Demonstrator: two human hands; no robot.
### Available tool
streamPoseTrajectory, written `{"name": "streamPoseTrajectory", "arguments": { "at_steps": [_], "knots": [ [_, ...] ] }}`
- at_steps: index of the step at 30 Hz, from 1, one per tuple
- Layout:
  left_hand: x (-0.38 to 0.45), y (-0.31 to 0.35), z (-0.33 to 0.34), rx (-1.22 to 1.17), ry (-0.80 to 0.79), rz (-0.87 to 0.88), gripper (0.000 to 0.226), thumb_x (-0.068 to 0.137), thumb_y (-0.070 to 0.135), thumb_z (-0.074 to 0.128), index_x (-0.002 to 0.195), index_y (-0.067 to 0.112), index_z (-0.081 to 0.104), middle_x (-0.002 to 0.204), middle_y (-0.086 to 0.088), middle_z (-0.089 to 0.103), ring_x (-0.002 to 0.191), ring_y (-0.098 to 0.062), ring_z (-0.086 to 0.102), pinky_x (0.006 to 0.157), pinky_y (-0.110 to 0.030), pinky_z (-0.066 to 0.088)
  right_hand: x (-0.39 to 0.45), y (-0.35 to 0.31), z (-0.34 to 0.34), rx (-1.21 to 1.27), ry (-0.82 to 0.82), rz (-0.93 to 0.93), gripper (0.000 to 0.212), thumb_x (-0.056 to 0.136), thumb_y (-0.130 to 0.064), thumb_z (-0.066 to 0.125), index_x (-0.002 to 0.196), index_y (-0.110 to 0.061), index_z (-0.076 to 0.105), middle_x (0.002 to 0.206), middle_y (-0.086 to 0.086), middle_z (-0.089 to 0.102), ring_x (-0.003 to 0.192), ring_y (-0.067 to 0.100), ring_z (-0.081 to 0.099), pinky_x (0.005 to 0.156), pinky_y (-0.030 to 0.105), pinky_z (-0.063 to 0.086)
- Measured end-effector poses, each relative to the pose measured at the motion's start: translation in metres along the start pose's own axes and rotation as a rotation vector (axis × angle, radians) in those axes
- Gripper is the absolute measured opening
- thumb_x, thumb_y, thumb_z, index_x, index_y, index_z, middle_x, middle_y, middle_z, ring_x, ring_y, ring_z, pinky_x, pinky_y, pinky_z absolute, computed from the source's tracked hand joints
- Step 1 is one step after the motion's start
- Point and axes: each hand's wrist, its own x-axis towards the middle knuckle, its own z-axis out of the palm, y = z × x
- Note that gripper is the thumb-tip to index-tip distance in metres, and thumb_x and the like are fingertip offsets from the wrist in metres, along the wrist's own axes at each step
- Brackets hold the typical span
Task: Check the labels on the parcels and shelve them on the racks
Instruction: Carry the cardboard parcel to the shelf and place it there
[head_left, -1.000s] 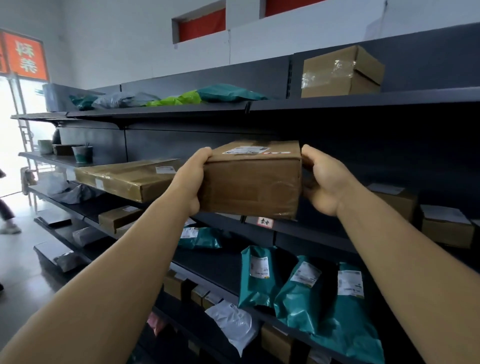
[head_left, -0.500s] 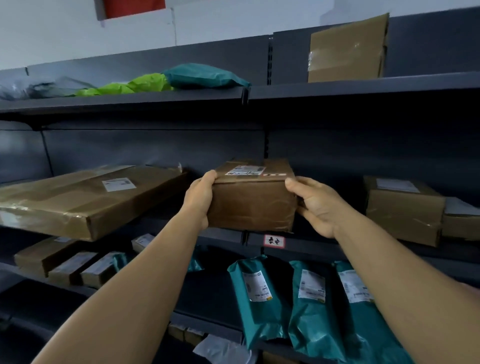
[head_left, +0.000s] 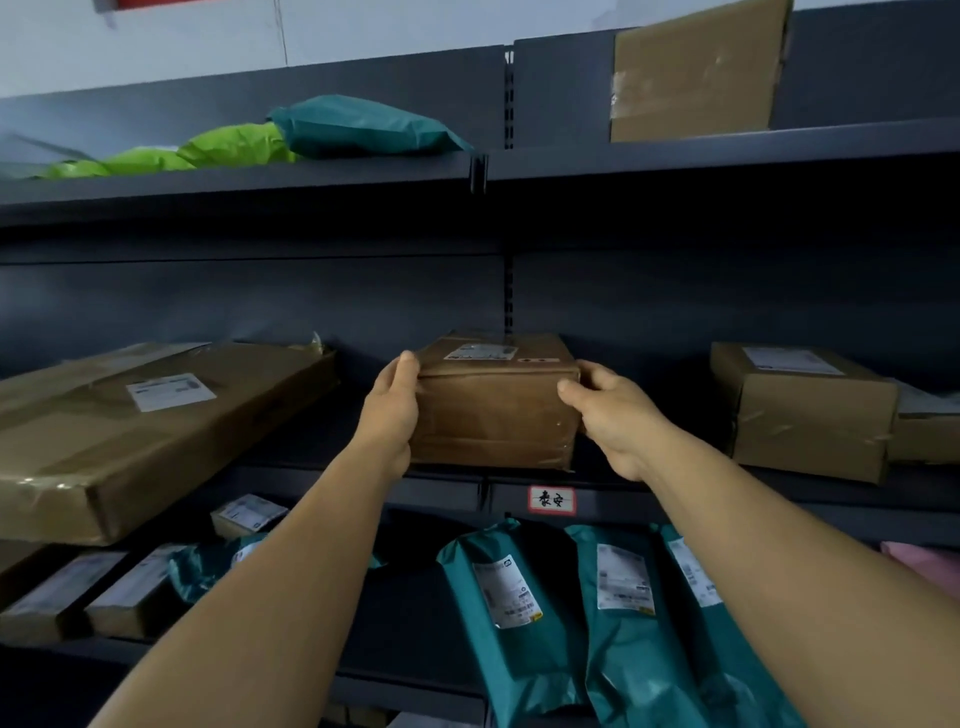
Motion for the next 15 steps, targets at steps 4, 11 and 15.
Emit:
{"name": "streamPoseTrajectory", "arguments": {
  "at_steps": [4,11,15],
  "knots": [
    [0.014,-0.004,-0.012,0.061,0.005,0.008,0.062,0.094,0.063,0.041,0.150,0.036,0.043,0.148,-0.007,0.052,0.134,-0.032,0.051,0.114,-0.054,0.040,0.004,0.002,0.010,-0.116,0.018,-0.010,0.051,0.095,-0.023,0.058,0.143,-0.027,0.043,0.127,0.003,0.061,0.108,0.018,0.060,0.102,0.036,0.045],
    [0.003,-0.011,-0.015,0.123,0.037,0.076,0.054,0.103,0.054,0.036,0.152,0.033,0.039,0.149,-0.007,0.048,0.133,-0.032,0.049,0.113,-0.052,0.042,0.002,0.012,0.012,-0.179,0.033,0.037,0.059,0.092,-0.022,0.061,0.146,-0.027,0.039,0.133,0.006,0.059,0.115,0.023,0.059,0.103,0.044,0.046],
    [-0.005,-0.010,-0.012,0.205,0.055,0.103,0.056,0.104,0.050,0.035,0.156,0.029,0.035,0.152,-0.007,0.046,0.135,-0.030,0.047,0.114,-0.050,0.040,-0.001,0.012,0.007,-0.205,0.025,0.065,0.055,0.093,-0.022,0.059,0.145,-0.026,0.041,0.130,0.005,0.061,0.113,0.022,0.058,0.104,0.042,0.044]
  ]
}}
